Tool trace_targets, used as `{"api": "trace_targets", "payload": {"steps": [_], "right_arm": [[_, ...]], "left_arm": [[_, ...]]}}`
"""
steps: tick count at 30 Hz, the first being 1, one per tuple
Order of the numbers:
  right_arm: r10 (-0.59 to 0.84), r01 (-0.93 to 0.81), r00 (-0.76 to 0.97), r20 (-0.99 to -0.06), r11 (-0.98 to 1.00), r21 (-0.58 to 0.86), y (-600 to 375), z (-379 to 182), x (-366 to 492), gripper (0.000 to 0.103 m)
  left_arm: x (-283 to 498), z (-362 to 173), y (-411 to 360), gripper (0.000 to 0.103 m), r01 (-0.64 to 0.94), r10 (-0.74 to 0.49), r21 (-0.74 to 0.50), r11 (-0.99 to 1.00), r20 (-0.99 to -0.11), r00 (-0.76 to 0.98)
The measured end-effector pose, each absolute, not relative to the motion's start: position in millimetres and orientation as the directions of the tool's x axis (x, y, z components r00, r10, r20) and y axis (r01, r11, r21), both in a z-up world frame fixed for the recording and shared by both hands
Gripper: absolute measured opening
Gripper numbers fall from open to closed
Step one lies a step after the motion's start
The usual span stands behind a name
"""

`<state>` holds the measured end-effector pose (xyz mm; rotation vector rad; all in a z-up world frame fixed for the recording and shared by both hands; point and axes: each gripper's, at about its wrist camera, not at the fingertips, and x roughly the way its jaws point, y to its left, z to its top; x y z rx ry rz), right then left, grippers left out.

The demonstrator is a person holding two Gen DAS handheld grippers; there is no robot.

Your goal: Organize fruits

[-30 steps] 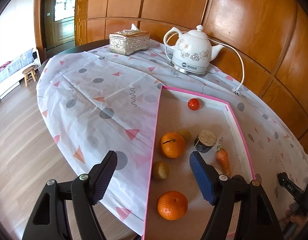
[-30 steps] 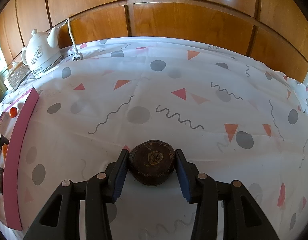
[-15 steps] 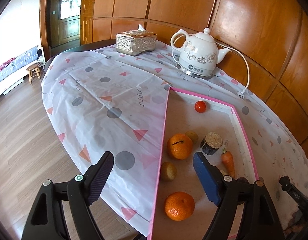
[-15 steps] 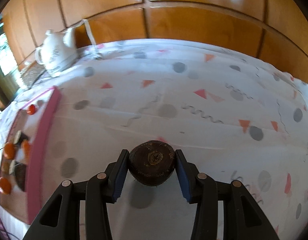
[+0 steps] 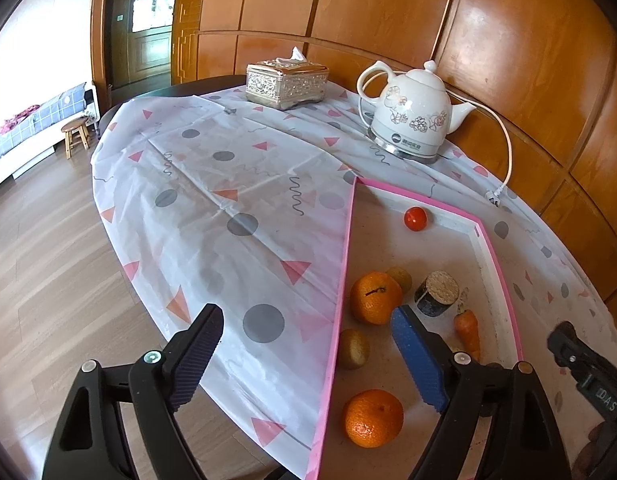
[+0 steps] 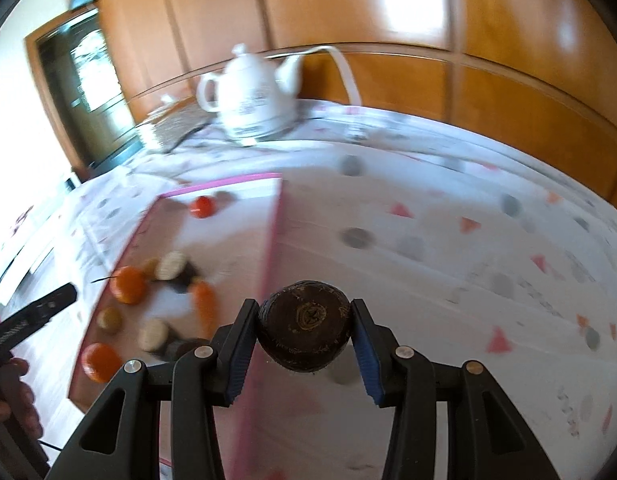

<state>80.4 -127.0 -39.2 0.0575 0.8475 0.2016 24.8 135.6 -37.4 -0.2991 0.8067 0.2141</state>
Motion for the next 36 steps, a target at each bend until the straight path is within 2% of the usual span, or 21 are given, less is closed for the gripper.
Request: {"api": "trace_targets", "payload": {"steps": [6, 13, 18, 22, 26, 34, 36], "right_arm": [[0.245, -0.283, 0.632, -0.736, 0.956, 0.075, -70, -36, 93, 0.046], [0.235, -0.315, 0.590, -0.772, 0.948, 0.047, -45, -53, 112, 0.047], [0.243, -0.309, 0.568, -0.786, 0.949, 0.071, -46, -62, 112, 0.047], [0.253, -0.293, 0.575, -0.778, 0.952, 0.092, -53, -60, 107, 0.055], [0.260, -0.273, 0.592, -0.763, 0.955, 0.114, -61, -55, 99, 0.055], [0.156, -0.170, 0.676, -0.720, 0.984, 0.054, -78, -41, 72, 0.056], [0.122, -0.142, 0.704, -0.699, 0.989, 0.030, -83, -35, 63, 0.059]], "left_arm": [[26, -41, 140, 0.087, -0.312, 0.075, -0.185, 0.932, -0.743, 0.665], [29, -44, 143, 0.090, -0.324, 0.084, -0.182, 0.928, -0.747, 0.660], [30, -46, 144, 0.090, -0.327, 0.084, -0.181, 0.928, -0.752, 0.654], [29, -45, 143, 0.095, -0.323, 0.083, -0.180, 0.929, -0.749, 0.657], [27, -41, 139, 0.096, -0.314, 0.084, -0.176, 0.933, -0.741, 0.666], [17, -19, 117, 0.103, -0.241, 0.087, -0.134, 0.961, -0.681, 0.727], [13, -14, 108, 0.103, -0.214, 0.092, -0.107, 0.971, -0.659, 0.747]]}}
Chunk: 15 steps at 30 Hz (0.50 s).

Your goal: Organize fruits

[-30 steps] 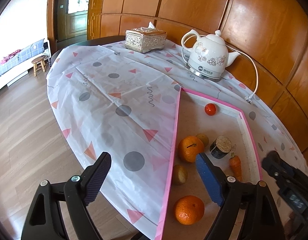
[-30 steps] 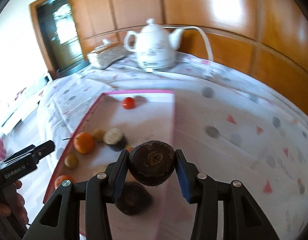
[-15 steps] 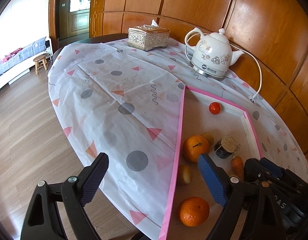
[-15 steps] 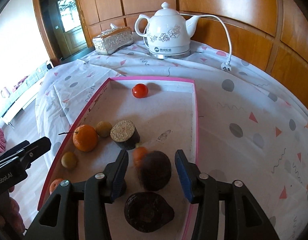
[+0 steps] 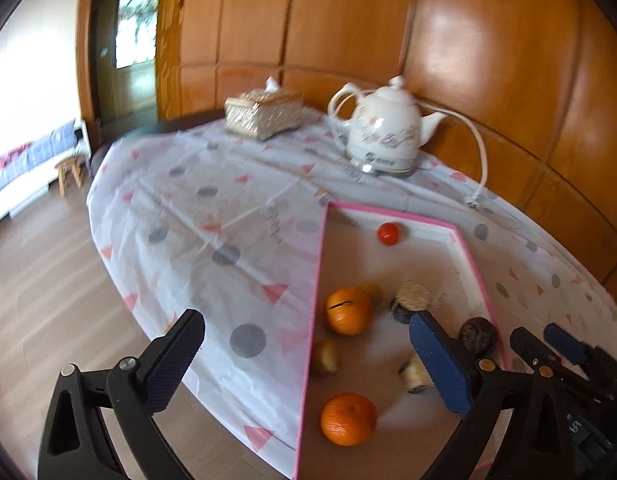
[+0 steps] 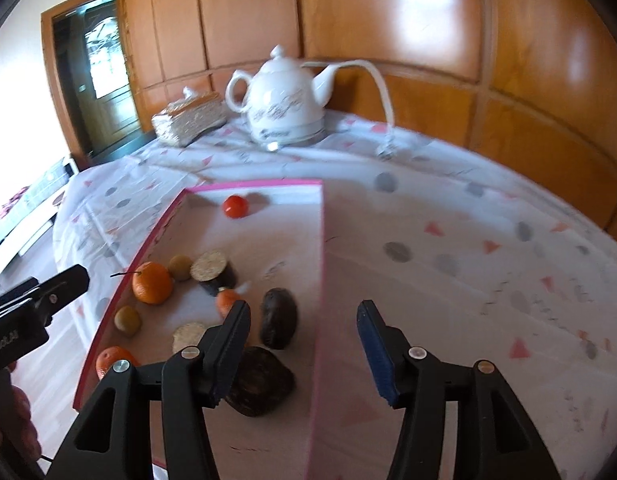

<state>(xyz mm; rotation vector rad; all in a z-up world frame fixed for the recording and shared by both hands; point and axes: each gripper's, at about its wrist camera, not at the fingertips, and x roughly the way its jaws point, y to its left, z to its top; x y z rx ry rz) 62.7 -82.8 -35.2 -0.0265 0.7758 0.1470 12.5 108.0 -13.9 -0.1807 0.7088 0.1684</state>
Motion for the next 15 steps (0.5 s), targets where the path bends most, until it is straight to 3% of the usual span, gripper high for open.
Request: {"api": "trace_targets", "payload": {"steps": [2, 15], "right_arm": [[0.097, -0.115, 0.725, -0.682, 0.993, 0.019, -88, -31, 54, 0.065], [-0.012, 0.009, 0.744, -0.668, 1.000, -0.007, -113, -37, 21, 0.065]], "left_arm": [[8, -10, 99, 0.103, -0.188, 0.094, -0.080, 0.979, -0.641, 0.762], [-9, 11, 69, 0.103, -0.085, 0.064, -0.011, 0.996, -0.555, 0.829]]}}
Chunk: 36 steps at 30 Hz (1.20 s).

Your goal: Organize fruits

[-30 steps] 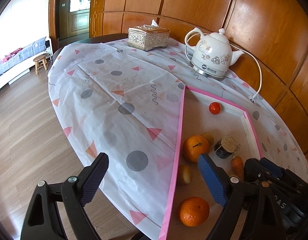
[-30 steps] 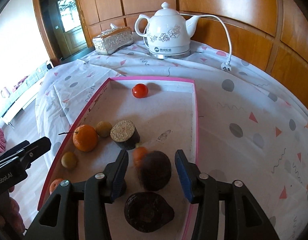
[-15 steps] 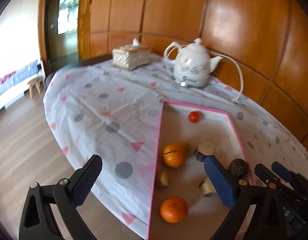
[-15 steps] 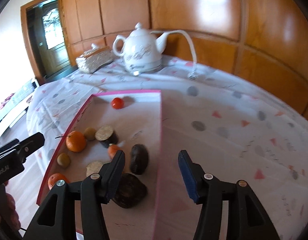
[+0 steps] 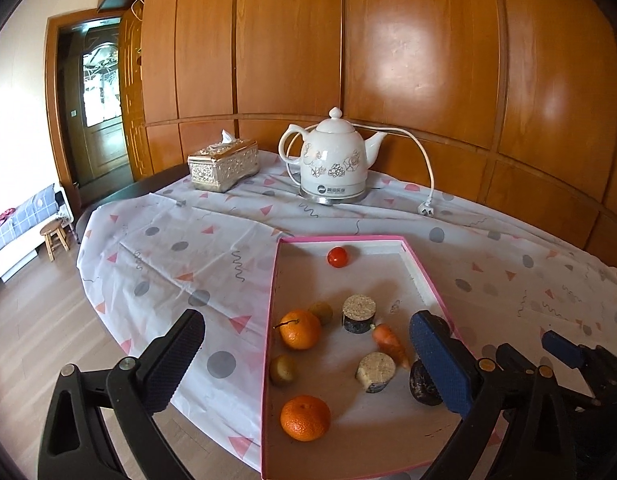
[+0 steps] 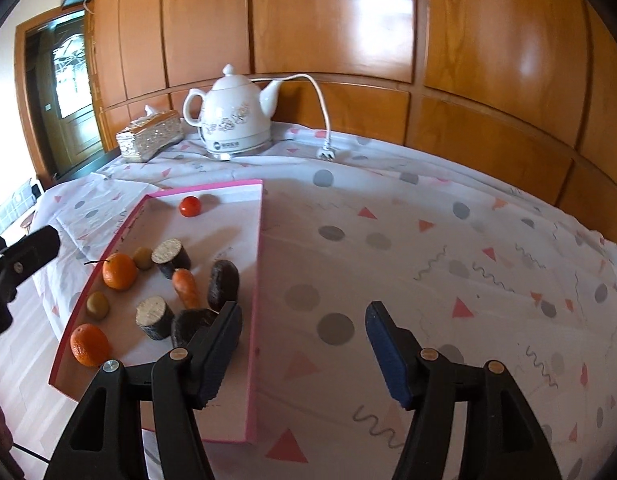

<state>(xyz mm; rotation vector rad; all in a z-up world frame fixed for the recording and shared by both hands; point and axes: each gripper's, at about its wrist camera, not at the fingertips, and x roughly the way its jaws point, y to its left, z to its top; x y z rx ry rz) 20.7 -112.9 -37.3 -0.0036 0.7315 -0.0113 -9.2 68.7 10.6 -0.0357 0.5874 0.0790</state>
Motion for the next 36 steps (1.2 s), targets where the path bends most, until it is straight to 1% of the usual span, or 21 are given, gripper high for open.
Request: {"api": "trace_targets", "payload": {"steps": [7, 12, 36], "right_arm": [[-0.024, 0.017, 0.756, -0.654, 1.000, -0.016, -111, -35, 16, 0.065], [-0.021, -0.002, 0.760, -0.650, 0.999, -0.035, -105, -36, 14, 0.065], [-0.009, -0.021, 0.758, -0.652, 0.999, -0.039, -99, -37, 15, 0.065]], "left_arm": [[-9, 11, 67, 0.103, -0.103, 0.092, 0.010, 0.995, -0.556, 0.826], [-8, 11, 69, 0.103, -0.107, 0.090, 0.002, 0.994, -0.559, 0.824], [-7, 9, 72, 0.103, -0.115, 0.092, -0.006, 0.993, -0.565, 0.820]]}}
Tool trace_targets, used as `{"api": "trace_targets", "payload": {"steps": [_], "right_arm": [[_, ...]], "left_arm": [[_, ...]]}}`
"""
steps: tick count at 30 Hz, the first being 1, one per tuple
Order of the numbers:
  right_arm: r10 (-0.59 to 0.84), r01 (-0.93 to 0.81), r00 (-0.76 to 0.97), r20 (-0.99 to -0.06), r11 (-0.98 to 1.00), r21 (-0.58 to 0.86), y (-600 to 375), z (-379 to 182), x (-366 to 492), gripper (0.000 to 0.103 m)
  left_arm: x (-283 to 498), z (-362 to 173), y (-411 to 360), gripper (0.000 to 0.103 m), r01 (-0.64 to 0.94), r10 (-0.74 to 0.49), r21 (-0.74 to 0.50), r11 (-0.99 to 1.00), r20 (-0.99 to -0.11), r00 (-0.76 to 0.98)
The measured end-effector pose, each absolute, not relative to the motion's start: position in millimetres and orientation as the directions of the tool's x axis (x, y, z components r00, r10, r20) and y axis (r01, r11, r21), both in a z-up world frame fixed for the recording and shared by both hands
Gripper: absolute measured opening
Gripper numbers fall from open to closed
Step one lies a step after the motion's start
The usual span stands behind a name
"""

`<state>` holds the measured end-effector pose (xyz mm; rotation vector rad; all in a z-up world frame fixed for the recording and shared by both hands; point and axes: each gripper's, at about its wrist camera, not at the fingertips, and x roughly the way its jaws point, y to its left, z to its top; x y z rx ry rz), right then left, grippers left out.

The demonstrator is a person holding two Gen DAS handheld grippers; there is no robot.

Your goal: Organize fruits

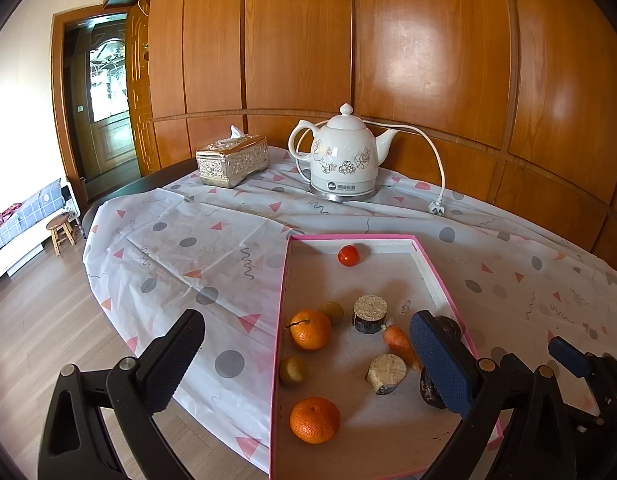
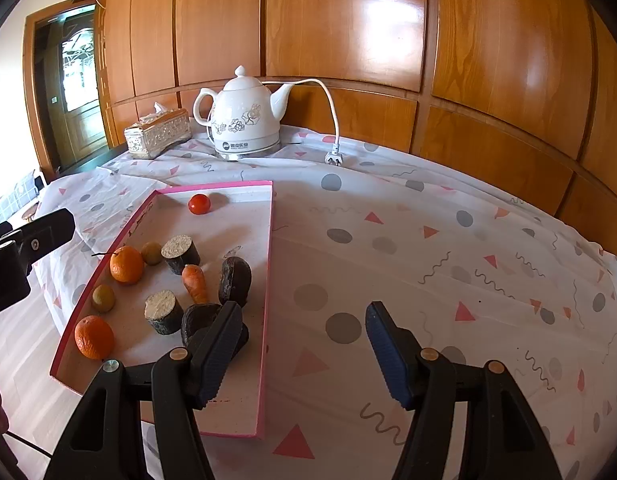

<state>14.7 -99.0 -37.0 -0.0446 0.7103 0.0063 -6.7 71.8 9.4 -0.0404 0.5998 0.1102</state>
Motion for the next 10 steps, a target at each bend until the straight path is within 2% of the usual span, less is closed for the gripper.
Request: {"api": "trace_targets", "payload": {"steps": [10], "right_arm": [[-0.007, 0.003, 0.759, -0.652, 1.000, -0.007, -111, -35, 14, 0.065]], "left_arm": [[-5, 7, 74, 0.103, -0.117, 0.085, -0.018, 0.993, -0.572, 0.816]]}}
